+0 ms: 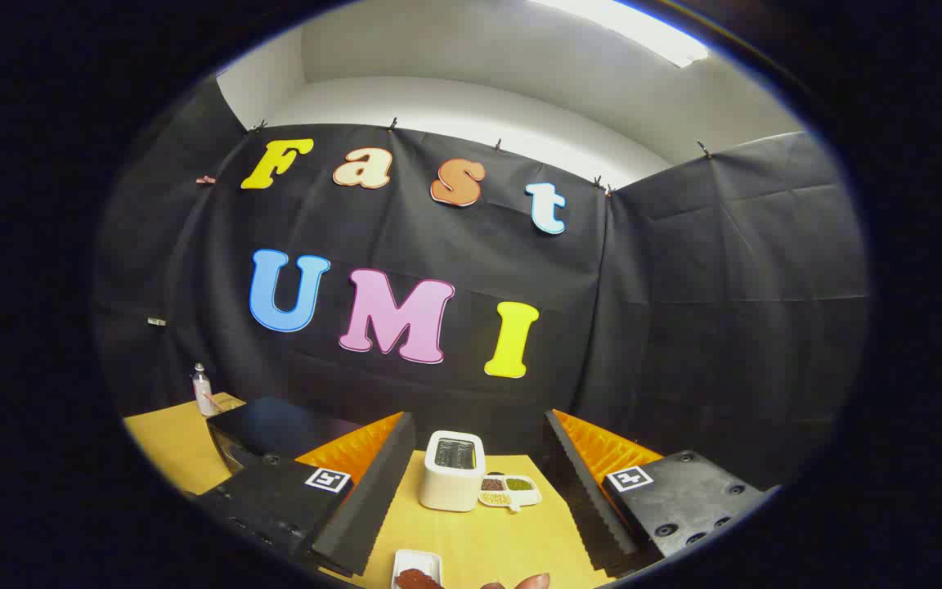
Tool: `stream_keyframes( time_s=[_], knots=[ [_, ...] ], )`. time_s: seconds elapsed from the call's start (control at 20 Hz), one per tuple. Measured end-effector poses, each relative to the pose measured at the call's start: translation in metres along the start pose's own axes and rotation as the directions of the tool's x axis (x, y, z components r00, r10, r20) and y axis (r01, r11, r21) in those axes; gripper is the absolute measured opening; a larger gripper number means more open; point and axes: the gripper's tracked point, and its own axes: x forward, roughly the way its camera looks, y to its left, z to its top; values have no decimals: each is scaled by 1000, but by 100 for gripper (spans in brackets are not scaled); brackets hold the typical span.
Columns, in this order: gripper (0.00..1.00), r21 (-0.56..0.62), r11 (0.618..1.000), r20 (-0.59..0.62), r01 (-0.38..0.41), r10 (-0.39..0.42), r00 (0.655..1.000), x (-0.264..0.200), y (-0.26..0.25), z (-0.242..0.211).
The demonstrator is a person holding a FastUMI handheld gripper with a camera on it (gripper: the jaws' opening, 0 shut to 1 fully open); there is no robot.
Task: Open the toaster oven, put the food inside, and close the toaster oven door.
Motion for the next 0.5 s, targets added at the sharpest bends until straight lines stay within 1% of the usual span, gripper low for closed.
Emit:
stream_keyframes(
  time_s=[0.15, 0.35, 0.5],
  knots=[
    [97, 64, 996, -52, -55, 58, 997, 2, 16, -1],
    [97, 43, 996, -91, -77, 81, 993, 7, 19, -7],
    [97, -16, 995, -86, -102, 101, 991, 8, 26, -5]
  ],
)
